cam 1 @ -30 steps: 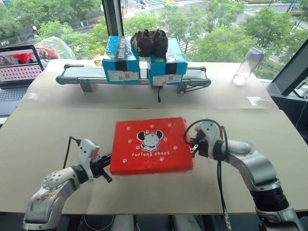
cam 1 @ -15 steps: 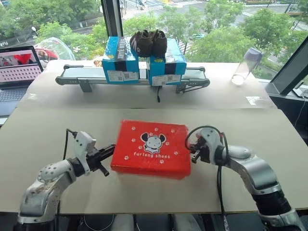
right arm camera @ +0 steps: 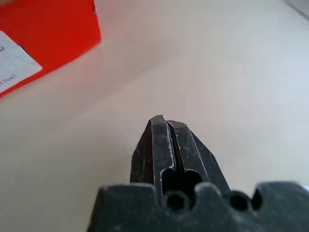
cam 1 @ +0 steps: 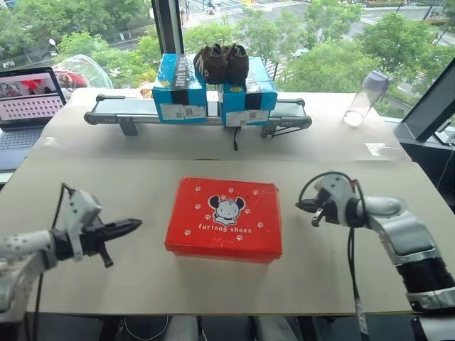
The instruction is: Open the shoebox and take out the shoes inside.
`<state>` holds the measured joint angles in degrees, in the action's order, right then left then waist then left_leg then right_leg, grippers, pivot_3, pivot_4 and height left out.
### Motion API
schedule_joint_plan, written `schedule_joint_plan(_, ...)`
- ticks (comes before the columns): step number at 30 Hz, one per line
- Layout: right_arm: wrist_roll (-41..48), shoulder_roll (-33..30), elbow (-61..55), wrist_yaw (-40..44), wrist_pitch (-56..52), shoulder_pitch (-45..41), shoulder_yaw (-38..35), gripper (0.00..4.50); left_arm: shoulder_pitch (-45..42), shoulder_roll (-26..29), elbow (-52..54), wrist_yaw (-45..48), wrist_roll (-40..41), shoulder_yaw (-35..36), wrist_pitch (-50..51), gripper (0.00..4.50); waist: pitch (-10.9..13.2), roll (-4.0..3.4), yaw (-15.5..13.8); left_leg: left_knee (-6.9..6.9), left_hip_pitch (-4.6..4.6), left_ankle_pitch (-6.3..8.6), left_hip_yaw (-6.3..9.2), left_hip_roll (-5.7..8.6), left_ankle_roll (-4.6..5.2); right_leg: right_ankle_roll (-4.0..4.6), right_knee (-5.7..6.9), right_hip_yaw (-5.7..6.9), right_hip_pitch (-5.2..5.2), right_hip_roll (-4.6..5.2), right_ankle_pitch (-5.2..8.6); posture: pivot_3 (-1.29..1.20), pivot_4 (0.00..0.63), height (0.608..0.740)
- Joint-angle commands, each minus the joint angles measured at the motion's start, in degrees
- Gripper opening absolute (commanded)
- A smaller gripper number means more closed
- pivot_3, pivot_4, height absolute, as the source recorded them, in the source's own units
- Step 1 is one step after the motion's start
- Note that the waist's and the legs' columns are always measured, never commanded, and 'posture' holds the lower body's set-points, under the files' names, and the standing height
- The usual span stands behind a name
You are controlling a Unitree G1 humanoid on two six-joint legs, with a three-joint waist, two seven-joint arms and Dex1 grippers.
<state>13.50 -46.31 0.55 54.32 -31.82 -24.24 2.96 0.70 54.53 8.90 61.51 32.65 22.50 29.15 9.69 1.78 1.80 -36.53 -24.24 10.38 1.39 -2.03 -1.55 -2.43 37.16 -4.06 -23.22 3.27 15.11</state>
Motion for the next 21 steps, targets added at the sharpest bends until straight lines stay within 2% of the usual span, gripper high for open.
schedule_joint_plan(1, 4.6, -4.0, -5.0, 4.6, -2.8, -0.3, -4.4, 0.02, -7.0, 4.5, -1.2, 2.5, 3.4, 2.6, 2.3, 0.00, 0.0, 0.00, 0.0, 0.00, 0.00, 0.00, 0.00, -0.01, 0.00, 0.00, -0.01, 0.01, 0.01, -0.01, -0.01, 0.00, 0.150, 0.740)
schedule_joint_plan(4, 8.5, -9.1, -11.1, 9.4, -7.2, 1.7, -5.9, 0.00, -15.7, 8.2, 1.0, 4.1, 9.5, 1.2, 9.4, 0.66, 0.1, 0.00, -0.3, 0.01, -0.10, 0.00, 0.01, 0.00, 0.00, 0.03, -0.01, 0.01, -0.05, 0.00, -0.02, 0.00, 0.150, 0.740)
schedule_joint_plan(8, 17.7, -15.1, -20.3, 15.2, -15.4, 4.1, -9.3, 0.00, -23.2, 12.4, 5.5, 7.4, 13.5, -3.8, 15.0, 2.15, 0.2, -0.05, -0.2, 0.03, -0.12, 0.02, -0.02, 0.04, 0.00, 0.00, -0.06, -0.01, -0.04, 0.05, -0.01, 0.00, 0.150, 0.740)
schedule_joint_plan(9, 19.1, -16.4, -21.9, 16.3, -16.6, 5.0, -9.9, 0.00, -24.5, 13.0, 6.1, 8.1, 14.0, -4.7, 15.6, 2.35, 0.2, -0.08, -0.2, 0.06, -0.11, 0.02, -0.03, 0.04, 0.00, 0.00, -0.06, -0.03, -0.04, 0.05, -0.01, 0.00, 0.150, 0.740)
schedule_joint_plan(12, 21.3, -17.6, -24.6, 16.2, -18.5, 7.9, -10.4, 0.00, -28.4, 15.0, 7.0, 10.1, 14.4, -7.5, 17.1, 3.29, 0.2, -0.06, 0.0, 0.13, -0.05, 0.02, -0.01, -0.01, 0.00, -0.11, -0.04, 0.00, -0.03, -0.01, 0.10, 0.00, 0.150, 0.740)
schedule_joint_plan(13, 21.6, -17.4, -25.1, 15.6, -18.7, 8.6, -10.1, 0.00, -29.5, 15.4, 7.1, 10.6, 14.8, -8.1, 17.7, 3.74, 0.2, -0.06, 0.1, 0.12, -0.04, 0.02, -0.01, -0.04, 0.00, -0.11, -0.04, 0.00, -0.03, -0.04, 0.12, 0.00, 0.150, 0.740)
schedule_joint_plan(14, 19.7, -16.8, -25.9, 14.4, -16.8, 9.6, -8.0, 0.00, -31.3, 16.1, 7.4, 11.4, 15.3, -9.0, 18.4, 3.85, 0.2, -0.06, 0.2, 0.12, -0.03, 0.01, -0.01, -0.04, 0.00, -0.11, -0.03, 0.00, -0.03, -0.05, 0.12, 0.00, 0.150, 0.740)
schedule_joint_plan(15, 18.2, -16.3, -27.0, 13.9, -15.0, 10.4, -5.7, 0.00, -32.9, 16.6, 7.6, 12.2, 15.8, -9.6, 19.1, 4.36, 0.2, -0.03, 0.2, 0.11, -0.03, 0.01, -0.03, -0.03, 0.00, -0.11, -0.02, -0.02, -0.04, -0.04, 0.12, 0.00, 0.150, 0.740)
schedule_joint_plan(21, 14.3, -12.5, -29.9, 12.0, -11.8, 11.7, 4.1, 0.00, -41.1, 18.9, 7.6, 15.7, 18.0, -13.2, 22.9, 4.43, 0.3, -0.01, 0.6, 0.04, -0.07, 0.01, -0.02, -0.01, 0.00, -0.14, 0.00, -0.02, -0.06, -0.05, 0.13, 0.00, 0.150, 0.740)
